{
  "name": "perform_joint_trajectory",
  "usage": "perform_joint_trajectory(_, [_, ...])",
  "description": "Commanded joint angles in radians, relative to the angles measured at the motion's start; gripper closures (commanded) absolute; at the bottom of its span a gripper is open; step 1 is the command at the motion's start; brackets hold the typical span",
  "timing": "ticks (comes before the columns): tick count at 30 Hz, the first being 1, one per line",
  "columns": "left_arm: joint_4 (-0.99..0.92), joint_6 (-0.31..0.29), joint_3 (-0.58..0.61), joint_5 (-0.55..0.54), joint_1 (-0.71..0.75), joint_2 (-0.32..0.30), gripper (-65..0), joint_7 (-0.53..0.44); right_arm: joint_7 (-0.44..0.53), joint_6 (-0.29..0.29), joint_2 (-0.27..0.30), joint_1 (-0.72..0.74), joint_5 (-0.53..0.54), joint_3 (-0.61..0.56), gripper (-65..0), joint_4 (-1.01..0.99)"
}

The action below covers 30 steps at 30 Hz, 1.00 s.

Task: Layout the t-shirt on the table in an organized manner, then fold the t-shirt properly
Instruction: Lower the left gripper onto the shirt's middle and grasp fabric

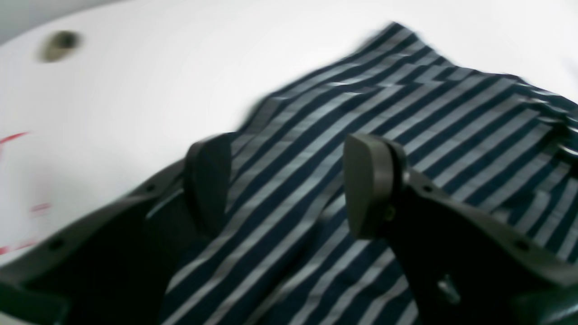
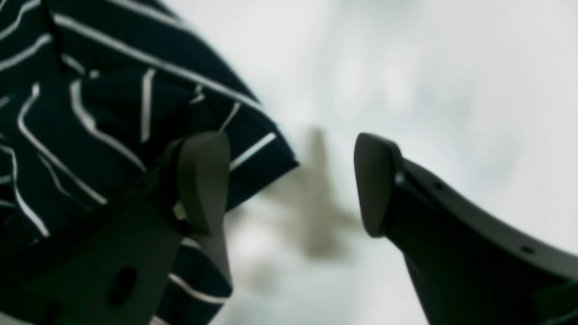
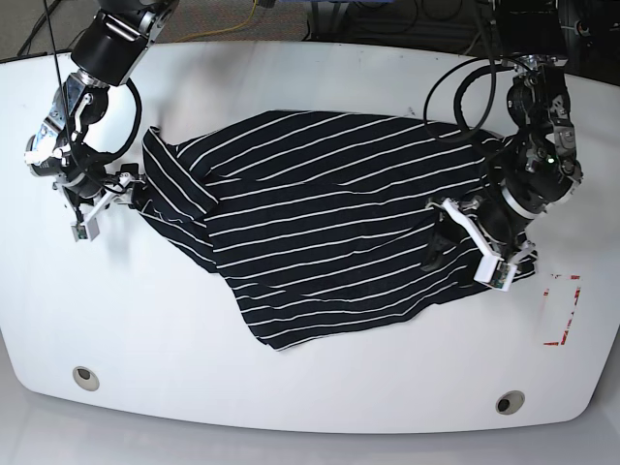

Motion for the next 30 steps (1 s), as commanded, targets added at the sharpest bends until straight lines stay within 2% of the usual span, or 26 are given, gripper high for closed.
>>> perform_joint_trajectory(1, [0.016, 0.002, 0.036, -0.005, -0.055, 0.012, -36.1, -0.025, 0.024, 0.002, 0.019, 0.019, 0.021, -0.014, -41.7, 0.021])
perform_joint_trajectory(5, [0.016, 0.0, 0.068, 0.03, -0.089, 0.061, -36.3, -0.025, 0.024, 0.002, 0.018, 0.018, 0.021, -0.018, -41.7, 0.021])
perform_joint_trajectory(9, [0.016, 0.0, 0.146, 0.099, -0.131, 0.101, -41.0, -0.025, 0.026, 0.002, 0.016, 0.016, 0.021, -0.018, -41.7, 0.02])
perform_joint_trajectory(15, [0.012, 0.002, 0.239, 0.268, -0.171, 0.16, -47.7, -0.025, 0.027, 0.002, 0.013, 0.016, 0.021, -0.021, -41.6, 0.021])
perform_joint_trajectory(21, [-0.008, 0.005, 0.305, 0.413, -0.211, 0.216, -49.7, -0.028, 0.027, 0.002, 0.013, 0.016, 0.021, -0.021, -41.4, 0.024])
perform_joint_trajectory(25, [-0.011, 0.016, 0.331, 0.506, -0.216, 0.23, -48.9, -0.08, 0.027, 0.002, 0.012, 0.013, 0.016, -0.021, -41.4, 0.043])
perform_joint_trajectory(30, [-0.04, 0.074, 0.427, 0.624, -0.21, 0.236, -48.5, -0.182, 0.027, 0.002, 0.012, 0.01, 0.019, -0.021, -41.4, 0.047])
